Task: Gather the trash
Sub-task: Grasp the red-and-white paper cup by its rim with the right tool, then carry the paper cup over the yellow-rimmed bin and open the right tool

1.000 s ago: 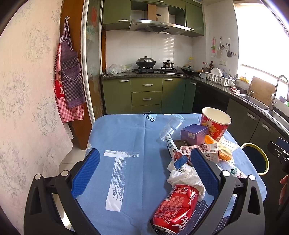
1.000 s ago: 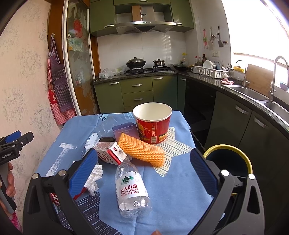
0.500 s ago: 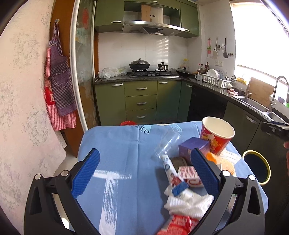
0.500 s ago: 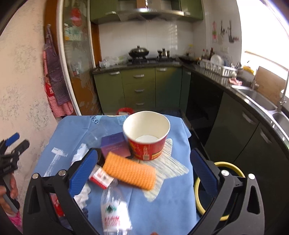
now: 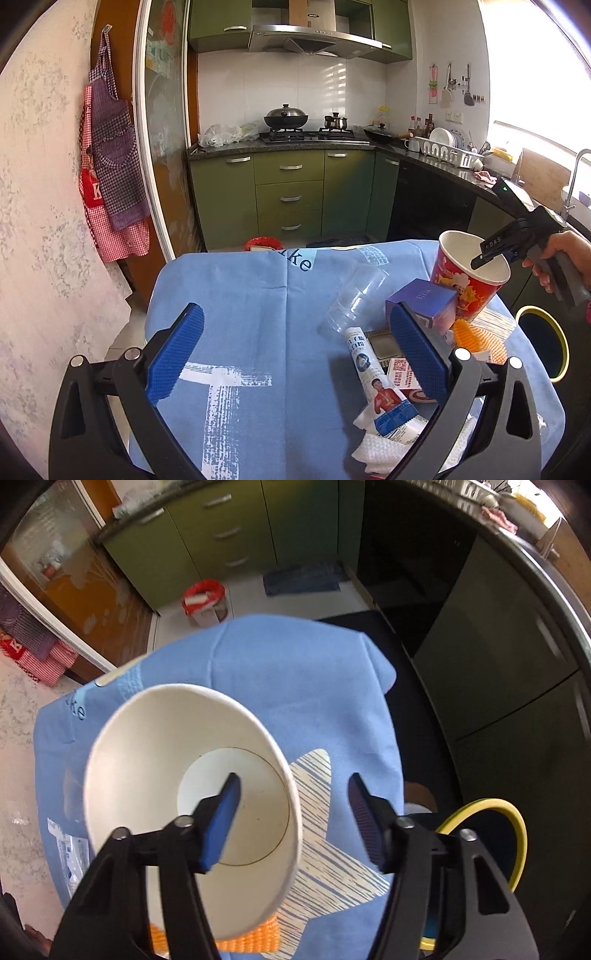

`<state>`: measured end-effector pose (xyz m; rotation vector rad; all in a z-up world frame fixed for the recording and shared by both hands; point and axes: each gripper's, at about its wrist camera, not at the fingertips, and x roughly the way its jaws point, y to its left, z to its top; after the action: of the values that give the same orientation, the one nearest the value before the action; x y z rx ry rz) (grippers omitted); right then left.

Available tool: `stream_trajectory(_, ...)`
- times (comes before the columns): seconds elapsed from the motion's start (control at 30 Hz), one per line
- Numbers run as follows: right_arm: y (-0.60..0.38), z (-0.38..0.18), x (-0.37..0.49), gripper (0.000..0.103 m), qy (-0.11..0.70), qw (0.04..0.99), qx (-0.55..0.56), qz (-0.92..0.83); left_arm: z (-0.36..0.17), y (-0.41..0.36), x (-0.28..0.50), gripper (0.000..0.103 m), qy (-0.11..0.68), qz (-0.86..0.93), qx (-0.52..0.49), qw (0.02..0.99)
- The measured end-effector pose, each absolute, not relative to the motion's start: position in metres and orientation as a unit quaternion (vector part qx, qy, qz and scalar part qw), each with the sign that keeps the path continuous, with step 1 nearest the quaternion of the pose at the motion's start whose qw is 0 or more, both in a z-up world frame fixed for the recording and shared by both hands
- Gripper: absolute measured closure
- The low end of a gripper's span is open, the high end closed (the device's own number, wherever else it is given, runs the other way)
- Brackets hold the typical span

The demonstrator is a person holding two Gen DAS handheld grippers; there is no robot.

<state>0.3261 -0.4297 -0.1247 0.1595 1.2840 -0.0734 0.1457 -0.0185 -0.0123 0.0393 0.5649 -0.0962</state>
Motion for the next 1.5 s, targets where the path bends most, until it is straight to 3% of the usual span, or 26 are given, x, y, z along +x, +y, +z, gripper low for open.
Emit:
stream_trajectory(0.07,-0.428,-0.13,0.328,0.068,0.61,0.789,0.069,-0.031,-0.015,-0.017,0.144,0.004,0.279,-0.049,0.02,0.959)
stream_trajectory(0.13,-0.427,-0.135,0.329,0.091,0.618,0.782,0.067,-0.027,-0.016,-0.017,0.143,0.004,0.276,-0.049,0.024,0.96)
stream_trajectory(0.23,-0.425,-0.135,0.328,0.099,0.617,0.784,0.071,-0.014,-0.02,-0.017,0.141,0.004,0.278,-0.051,0.023,0.959)
stream_trajectory(0.4,-0.432,-0.122,0.324,0.1,0.597,0.796,0.097,-0.009,-0.026,-0.016,0.134,0.004,0.287,-0.048,0.025,0.956)
stream_trajectory(0.53,-0.454,-0.081,0.304,0.1,0.56,0.819,0.127,-0.004,-0.023,-0.015,0.121,0.004,0.285,-0.048,0.025,0.957)
stream_trajectory(0.8,-0.568,-0.013,0.197,0.1,0.508,0.844,0.145,-0.095,-0.014,-0.016,0.092,0.004,0.271,-0.056,0.026,0.96)
stream_trajectory(0.93,-0.627,-0.049,0.152,0.099,0.534,0.815,0.159,-0.157,-0.012,-0.019,0.081,0.004,0.272,-0.068,0.018,0.96)
stream_trajectory(1.17,-0.677,-0.172,0.141,0.098,0.593,0.755,0.206,-0.191,-0.008,-0.029,0.074,0.004,0.28,-0.074,0.03,0.957)
stream_trajectory(1.27,-0.683,-0.213,0.147,0.092,0.609,0.737,0.215,-0.198,-0.006,-0.034,0.073,0.004,0.287,-0.079,0.035,0.954)
stream_trajectory(1.33,-0.686,-0.233,0.152,0.08,0.618,0.728,0.22,-0.2,-0.007,-0.037,0.074,0.004,0.296,-0.084,0.038,0.951)
stream_trajectory(1.5,-0.697,-0.246,0.149,0.078,0.614,0.733,0.216,-0.198,-0.012,-0.052,0.078,0.004,0.311,-0.101,0.051,0.944)
